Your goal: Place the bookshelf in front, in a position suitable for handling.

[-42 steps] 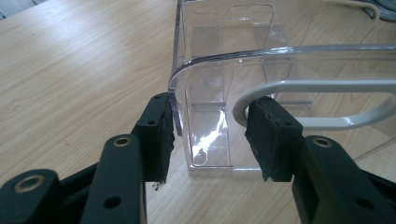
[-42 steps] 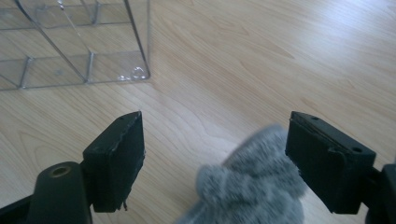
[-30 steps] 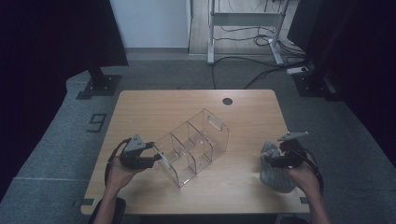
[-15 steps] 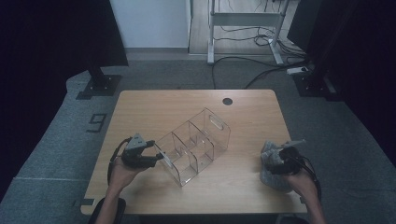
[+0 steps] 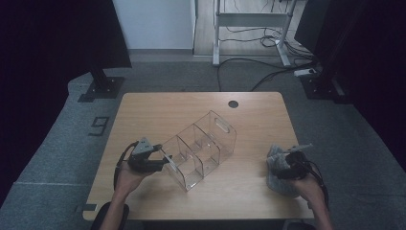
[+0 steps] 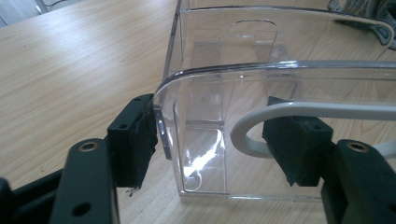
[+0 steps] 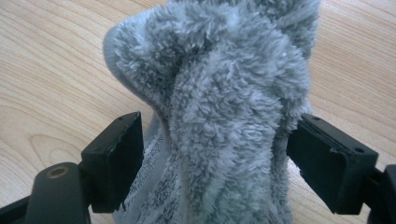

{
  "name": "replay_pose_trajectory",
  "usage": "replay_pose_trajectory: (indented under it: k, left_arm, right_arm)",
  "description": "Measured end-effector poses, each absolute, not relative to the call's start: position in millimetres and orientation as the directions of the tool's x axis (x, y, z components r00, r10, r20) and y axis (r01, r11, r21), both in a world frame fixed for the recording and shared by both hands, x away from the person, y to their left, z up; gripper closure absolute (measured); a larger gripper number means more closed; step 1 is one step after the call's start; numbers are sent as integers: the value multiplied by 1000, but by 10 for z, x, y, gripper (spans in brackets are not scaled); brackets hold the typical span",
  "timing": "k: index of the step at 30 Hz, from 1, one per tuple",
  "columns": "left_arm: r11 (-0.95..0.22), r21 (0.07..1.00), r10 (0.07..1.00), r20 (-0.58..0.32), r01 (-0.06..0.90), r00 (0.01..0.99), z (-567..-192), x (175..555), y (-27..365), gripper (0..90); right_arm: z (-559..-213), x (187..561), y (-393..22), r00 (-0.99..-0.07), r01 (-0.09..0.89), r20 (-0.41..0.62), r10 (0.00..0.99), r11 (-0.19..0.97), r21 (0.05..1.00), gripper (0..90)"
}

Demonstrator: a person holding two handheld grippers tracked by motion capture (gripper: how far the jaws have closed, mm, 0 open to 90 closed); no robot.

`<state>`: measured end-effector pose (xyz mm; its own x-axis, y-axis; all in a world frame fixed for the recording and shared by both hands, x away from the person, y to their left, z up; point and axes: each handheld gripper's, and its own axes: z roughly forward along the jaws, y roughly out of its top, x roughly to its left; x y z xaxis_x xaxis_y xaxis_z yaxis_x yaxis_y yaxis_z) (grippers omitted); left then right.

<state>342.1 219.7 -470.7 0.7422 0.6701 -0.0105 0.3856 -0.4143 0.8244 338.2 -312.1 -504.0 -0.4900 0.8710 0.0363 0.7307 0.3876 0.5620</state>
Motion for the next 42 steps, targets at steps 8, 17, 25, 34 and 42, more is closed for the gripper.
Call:
replay_pose_trajectory:
  k: [8, 17, 25, 34, 42]
  left_arm:
    - [-429, 815, 668, -4, 390, 744, -4682, 3389, 2207, 429]
    - [-415, 812, 700, -3, 410, 714, -4676, 3168, 2292, 429]
    - [-412, 815, 701, -3, 408, 713, -4682, 3147, 2291, 428]
    - [-409, 822, 688, -8, 397, 725, -4692, 3141, 2305, 401]
    - [-407, 823, 693, -5, 396, 721, -4692, 3135, 2308, 419]
  right_arm:
    - [-5039, 3394, -3144, -477, 741, 44, 878, 375, 558, 347]
    - [-5075, 3408, -3137, -458, 771, 68, 886, 358, 527, 641]
    - [-4875, 3369, -3077, -486, 733, 68, 871, 364, 575, 667]
    - [-4421, 3445, -2843, -555, 664, 69, 829, 393, 636, 666]
    - [-4171, 3564, -2579, -612, 615, 60, 788, 427, 663, 665]
